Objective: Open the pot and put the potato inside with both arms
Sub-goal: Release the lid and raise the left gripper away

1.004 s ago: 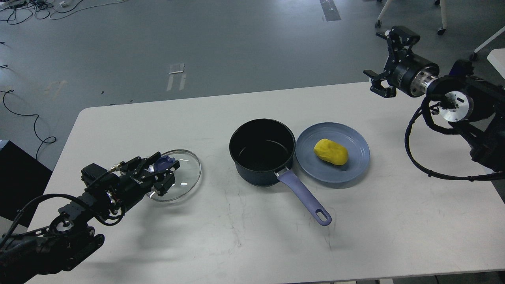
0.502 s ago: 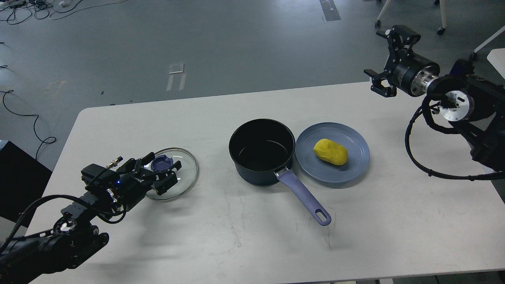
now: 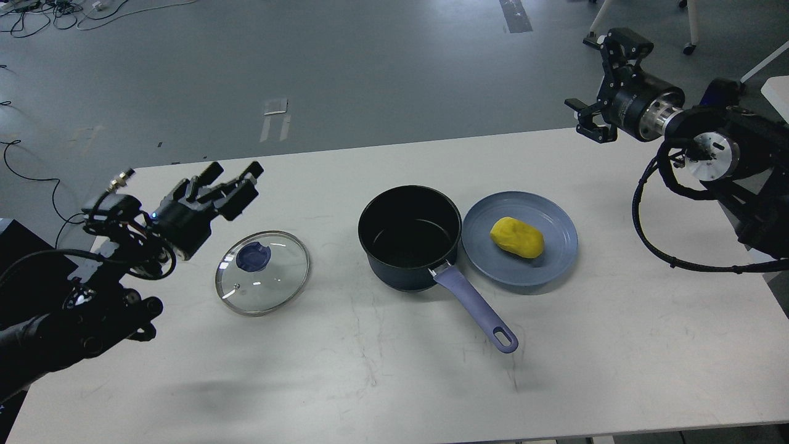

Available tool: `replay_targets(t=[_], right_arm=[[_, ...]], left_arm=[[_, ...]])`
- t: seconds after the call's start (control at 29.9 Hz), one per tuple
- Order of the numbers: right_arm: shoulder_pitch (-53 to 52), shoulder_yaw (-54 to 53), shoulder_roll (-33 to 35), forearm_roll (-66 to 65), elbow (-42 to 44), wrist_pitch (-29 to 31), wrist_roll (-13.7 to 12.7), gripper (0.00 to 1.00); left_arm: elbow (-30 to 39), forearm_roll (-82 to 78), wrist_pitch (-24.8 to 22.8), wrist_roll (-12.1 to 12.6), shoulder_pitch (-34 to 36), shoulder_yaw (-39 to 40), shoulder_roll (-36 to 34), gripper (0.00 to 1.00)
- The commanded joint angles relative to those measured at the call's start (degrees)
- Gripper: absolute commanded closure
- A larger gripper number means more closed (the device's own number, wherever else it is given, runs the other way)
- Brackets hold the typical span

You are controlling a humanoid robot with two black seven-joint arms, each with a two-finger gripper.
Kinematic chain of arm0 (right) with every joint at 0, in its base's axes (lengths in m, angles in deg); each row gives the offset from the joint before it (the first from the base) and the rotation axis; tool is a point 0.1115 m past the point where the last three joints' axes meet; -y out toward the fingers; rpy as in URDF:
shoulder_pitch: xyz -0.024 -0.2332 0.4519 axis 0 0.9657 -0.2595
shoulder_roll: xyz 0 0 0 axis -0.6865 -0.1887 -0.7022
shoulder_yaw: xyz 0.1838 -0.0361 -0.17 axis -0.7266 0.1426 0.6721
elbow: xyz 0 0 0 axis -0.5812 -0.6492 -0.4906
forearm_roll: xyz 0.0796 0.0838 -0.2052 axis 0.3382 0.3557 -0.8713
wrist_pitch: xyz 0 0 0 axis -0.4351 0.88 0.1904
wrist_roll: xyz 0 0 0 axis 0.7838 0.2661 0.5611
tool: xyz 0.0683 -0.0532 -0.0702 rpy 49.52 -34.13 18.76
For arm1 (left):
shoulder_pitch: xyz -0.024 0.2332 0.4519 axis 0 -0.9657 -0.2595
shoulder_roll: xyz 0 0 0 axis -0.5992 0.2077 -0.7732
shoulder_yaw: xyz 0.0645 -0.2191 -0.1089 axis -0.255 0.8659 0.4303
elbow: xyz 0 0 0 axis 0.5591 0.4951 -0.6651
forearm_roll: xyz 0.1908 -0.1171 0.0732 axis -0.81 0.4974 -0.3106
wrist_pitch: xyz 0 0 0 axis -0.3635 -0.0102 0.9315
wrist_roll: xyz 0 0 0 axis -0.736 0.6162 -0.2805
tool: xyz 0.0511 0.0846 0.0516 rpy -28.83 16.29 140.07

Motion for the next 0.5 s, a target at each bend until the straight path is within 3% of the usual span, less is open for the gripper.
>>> replay_targets(t=[0.0,0.1,0.17,0.23,0.33,0.37,0.47], right_arm=[[-0.88,1.92,-0.11,-0.1,-0.35,0.06,0.24,0.0],[-1.49,2.18,0.32,-0.28,-0.62,0.23,0.24,0.0],[-1.93,2.53,0.33,-0.37,-0.62,0.23,0.24,0.0],[-2.37,3.93,0.33,-1.59,-0.62,0.41,0.42,0.0],[-2.81,5.17,0.24,-4.31,-0.8,0.5,0.77,0.0],[-2.81,5.17,0.24,-4.32,-0.8,0.5,0.77,0.0],[-2.81,5.61,0.06,-8.36,-1.85,0.5,1.12,0.0]], left_arm=[[1.06,16.69,-7.64,-0.01,5.77,1.09,0.31,0.0],[1.06,31.99,-19.67,-0.01,10.96,3.37,0.58,0.0],[1.06,38.08,-24.61,0.83,11.94,5.48,0.75,0.0],[0.88,47.82,-32.34,9.14,12.04,10.56,1.19,0.0],[2.37,53.65,-38.15,18.3,10.55,17.42,1.37,0.0],[2.38,53.67,-38.17,18.33,10.54,17.45,1.37,0.0],[2.73,59.28,-41.77,24.38,6.07,22.45,3.21,0.0]])
